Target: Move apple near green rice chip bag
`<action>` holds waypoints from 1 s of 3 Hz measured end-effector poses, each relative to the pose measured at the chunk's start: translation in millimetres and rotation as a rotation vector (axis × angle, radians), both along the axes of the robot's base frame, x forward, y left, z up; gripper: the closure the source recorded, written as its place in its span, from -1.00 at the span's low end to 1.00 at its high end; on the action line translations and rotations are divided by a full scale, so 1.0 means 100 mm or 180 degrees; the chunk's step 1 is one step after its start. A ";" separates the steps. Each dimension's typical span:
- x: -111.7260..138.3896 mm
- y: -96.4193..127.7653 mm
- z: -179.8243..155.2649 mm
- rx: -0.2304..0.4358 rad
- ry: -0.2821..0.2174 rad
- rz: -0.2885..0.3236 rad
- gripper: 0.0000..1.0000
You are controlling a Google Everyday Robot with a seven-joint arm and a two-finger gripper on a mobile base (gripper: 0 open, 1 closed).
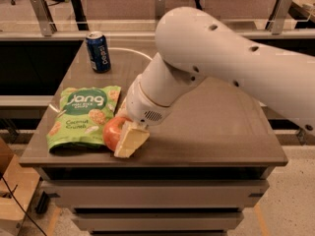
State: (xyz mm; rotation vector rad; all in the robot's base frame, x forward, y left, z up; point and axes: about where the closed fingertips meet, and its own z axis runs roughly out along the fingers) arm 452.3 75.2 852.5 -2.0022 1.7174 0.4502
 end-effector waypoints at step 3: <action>0.19 -0.01 -0.07 -0.0127 -0.0136 -0.0249 -1.00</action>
Offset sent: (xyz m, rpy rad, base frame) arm 0.0323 -0.0045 -0.0122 -0.0422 -0.0418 -0.1268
